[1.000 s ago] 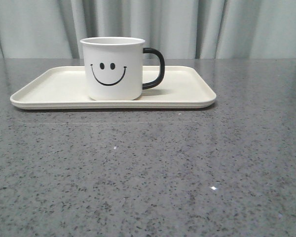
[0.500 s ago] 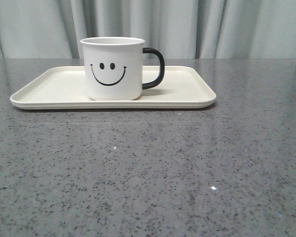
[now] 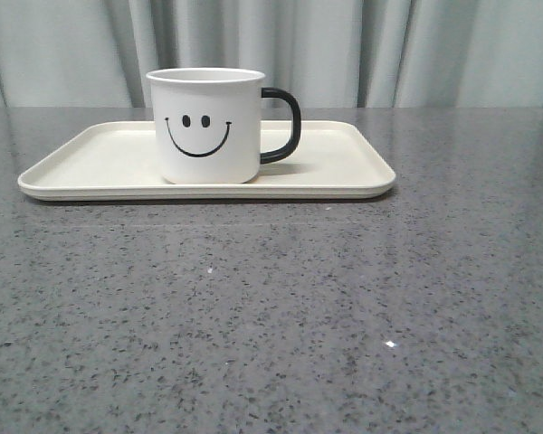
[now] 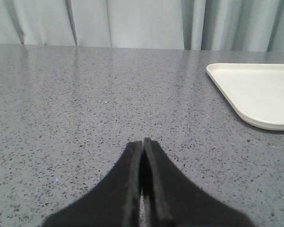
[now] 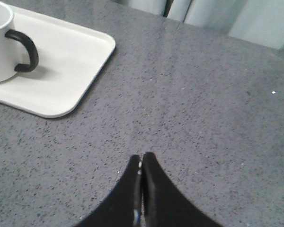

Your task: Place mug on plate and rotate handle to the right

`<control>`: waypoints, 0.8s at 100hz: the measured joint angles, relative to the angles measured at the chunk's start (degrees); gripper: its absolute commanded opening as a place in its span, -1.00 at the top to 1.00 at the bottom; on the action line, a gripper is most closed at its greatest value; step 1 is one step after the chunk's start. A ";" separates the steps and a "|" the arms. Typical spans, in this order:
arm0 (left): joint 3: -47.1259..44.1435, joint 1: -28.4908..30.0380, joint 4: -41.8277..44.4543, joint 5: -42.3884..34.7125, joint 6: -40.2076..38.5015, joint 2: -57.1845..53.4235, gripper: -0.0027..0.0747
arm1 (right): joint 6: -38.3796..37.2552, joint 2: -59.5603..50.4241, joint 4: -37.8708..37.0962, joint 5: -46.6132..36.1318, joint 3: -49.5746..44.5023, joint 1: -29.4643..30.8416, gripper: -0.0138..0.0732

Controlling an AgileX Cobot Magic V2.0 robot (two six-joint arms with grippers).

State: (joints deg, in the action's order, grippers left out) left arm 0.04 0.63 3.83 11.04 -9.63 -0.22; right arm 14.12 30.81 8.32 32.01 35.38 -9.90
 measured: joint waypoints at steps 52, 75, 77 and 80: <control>0.00 0.00 0.00 -0.08 0.00 0.00 0.98 | -18.16 -20.71 -15.35 -12.21 -22.51 0.00 0.83; 0.00 0.00 0.00 -0.08 0.00 0.00 0.98 | -18.96 -30.47 -15.44 -13.41 -29.28 2.02 0.83; 0.00 0.00 0.00 -0.08 0.00 0.00 0.98 | -18.96 -30.86 -15.44 -13.41 -29.65 2.17 0.83; 0.00 0.00 0.00 -0.08 0.00 0.00 0.98 | -18.96 -31.06 -15.44 -13.41 -30.11 2.44 0.83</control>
State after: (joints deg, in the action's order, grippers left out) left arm 0.04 0.63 3.83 10.95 -9.63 -0.22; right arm -4.84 -0.26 -7.12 18.61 5.27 -7.46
